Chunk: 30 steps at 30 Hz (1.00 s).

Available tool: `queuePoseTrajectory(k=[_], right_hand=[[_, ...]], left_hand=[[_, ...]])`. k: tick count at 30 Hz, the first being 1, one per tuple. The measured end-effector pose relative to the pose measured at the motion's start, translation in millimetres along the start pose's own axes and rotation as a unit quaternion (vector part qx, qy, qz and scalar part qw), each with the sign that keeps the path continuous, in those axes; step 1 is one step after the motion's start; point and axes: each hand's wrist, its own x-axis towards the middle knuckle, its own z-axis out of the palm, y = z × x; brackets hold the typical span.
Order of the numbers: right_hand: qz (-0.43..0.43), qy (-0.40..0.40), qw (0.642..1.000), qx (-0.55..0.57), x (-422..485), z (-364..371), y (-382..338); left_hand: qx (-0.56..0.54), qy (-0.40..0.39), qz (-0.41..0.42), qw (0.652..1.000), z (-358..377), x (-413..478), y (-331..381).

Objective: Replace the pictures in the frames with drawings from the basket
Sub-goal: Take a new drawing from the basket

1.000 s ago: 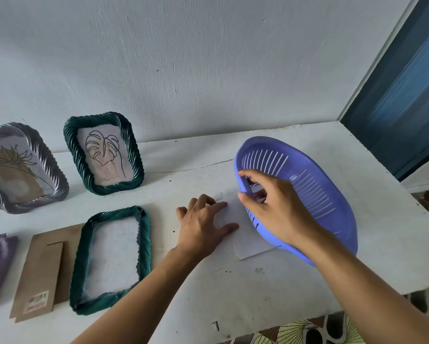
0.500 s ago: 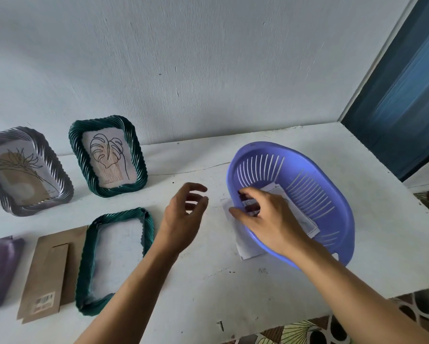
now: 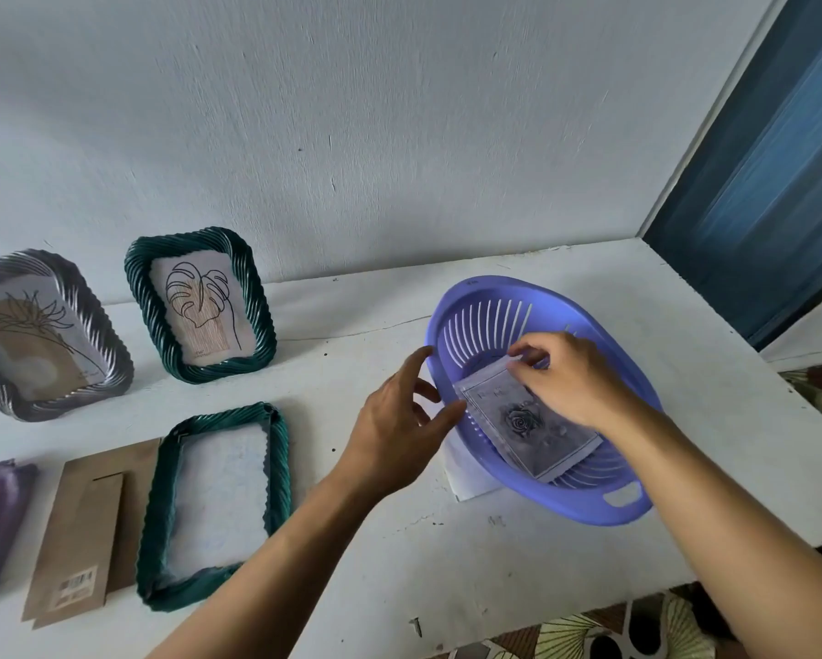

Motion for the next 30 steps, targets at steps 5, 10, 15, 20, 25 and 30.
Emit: queuePoseTrajectory(k=[5, 10, 15, 20, 25, 30], right_hand=[[0.034, -0.063, 0.979, -0.192, 16.2, 6.0, 16.4], [0.040, -0.054, 0.966, -0.249, 20.5, 14.1, 14.9], [0.045, -0.031, 0.967, -0.249, 20.7, 15.4, 14.7], [0.020, 0.016, 0.957, -0.289, 18.2, 17.7, 10.5], [-0.013, 0.053, 0.959, -0.279, 15.9, 19.7, 9.9], [-0.045, 0.069, 0.968, -0.236, 13.5, 17.9, 11.3]], left_hand=[[-0.048, 0.008, -0.005, 0.999, -1.1, 3.3, -6.7], [-0.061, 0.006, -0.008, 0.998, 0.7, 5.3, -8.0], [-0.068, 0.011, -0.002, 0.998, 2.1, 5.6, -8.1], [-0.065, 0.009, -0.007, 0.998, 3.2, 6.8, -9.3], [-0.055, 0.007, -0.011, 0.998, 4.0, 10.4, -11.0], [-0.051, 0.009, -0.005, 0.999, 4.1, 8.6, -8.1]])
